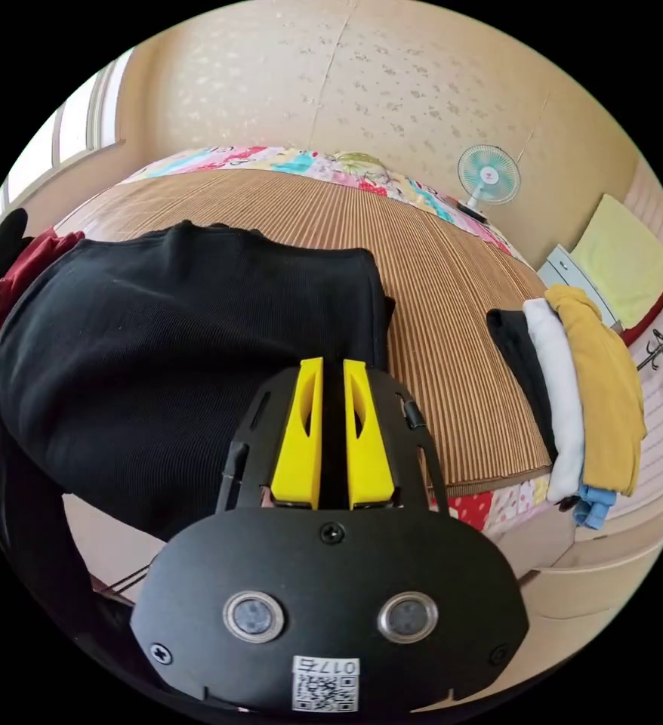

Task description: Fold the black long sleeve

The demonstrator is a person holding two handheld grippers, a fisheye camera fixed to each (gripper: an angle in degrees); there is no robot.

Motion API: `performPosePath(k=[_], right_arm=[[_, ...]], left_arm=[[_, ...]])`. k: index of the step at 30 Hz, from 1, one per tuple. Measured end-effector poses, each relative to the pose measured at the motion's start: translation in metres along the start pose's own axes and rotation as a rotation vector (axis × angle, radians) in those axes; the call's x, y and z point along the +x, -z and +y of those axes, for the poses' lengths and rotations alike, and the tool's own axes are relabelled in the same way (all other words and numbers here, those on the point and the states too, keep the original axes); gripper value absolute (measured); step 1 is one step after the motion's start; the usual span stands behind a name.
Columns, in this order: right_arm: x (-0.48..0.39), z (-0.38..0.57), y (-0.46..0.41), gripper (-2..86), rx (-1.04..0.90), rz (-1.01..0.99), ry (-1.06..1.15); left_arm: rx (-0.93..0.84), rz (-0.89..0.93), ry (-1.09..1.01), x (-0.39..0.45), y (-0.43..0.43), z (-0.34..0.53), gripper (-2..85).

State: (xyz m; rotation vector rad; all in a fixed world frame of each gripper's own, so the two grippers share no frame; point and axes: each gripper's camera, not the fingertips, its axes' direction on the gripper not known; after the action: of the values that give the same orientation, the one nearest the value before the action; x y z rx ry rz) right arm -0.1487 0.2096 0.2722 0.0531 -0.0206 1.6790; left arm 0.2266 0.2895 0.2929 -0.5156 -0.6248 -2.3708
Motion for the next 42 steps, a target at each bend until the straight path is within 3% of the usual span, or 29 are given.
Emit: performPosePath(k=[2,5,10,14,16,19,25,29,32,34,39,42], right_arm=[[-0.013,-0.02,0.007,3.9,-0.078,0.072,-0.007],[-0.023,-0.031,0.034,2.3,-0.001,0.112,-0.073],[0.009,0.003,0.066,0.8,0.213,-0.253,-0.2],[0.037,0.028,0.027,0.6,0.06,-0.218,-0.276],[0.059,0.046,0.03,0.5,0.115,-0.352,-0.268],[0.09,0.065,0.043,0.5,0.121,-0.363,-0.363],[0.146,0.106,0.05,0.9,0.127,-0.373,-0.47],[0.18,0.123,0.043,1.8,0.079,-0.342,-0.53],[0.209,0.134,0.044,3.1,0.107,-0.371,-0.566],[0.229,0.137,0.044,4.6,0.138,-0.425,-0.583],[0.259,0.108,0.032,11.0,0.234,-0.745,-0.536],[0.269,0.072,0.009,15.8,0.154,-0.916,-0.491]], left_arm=[[-0.011,0.122,0.039,-0.015,-0.012,0.004,17.8],[-0.019,0.277,0.094,-0.029,-0.033,0.009,16.1],[0.071,0.356,0.077,-0.018,-0.031,0.016,7.3],[0.111,0.248,-0.101,0.052,-0.025,0.001,6.4],[0.139,0.213,-0.227,0.098,-0.03,-0.007,6.4],[0.103,0.142,-0.494,0.192,-0.07,-0.015,6.2],[-0.225,0.059,-0.907,0.349,-0.247,0.044,6.3],[-0.474,0.051,-0.896,0.349,-0.365,0.107,7.3],[-0.585,0.144,-0.848,0.321,-0.39,0.132,7.4],[-0.544,0.164,-0.826,0.307,-0.377,0.133,8.0],[-0.179,-0.004,-0.627,0.253,-0.305,0.085,11.0],[-0.158,-0.075,-0.491,0.22,-0.301,0.047,16.3]])
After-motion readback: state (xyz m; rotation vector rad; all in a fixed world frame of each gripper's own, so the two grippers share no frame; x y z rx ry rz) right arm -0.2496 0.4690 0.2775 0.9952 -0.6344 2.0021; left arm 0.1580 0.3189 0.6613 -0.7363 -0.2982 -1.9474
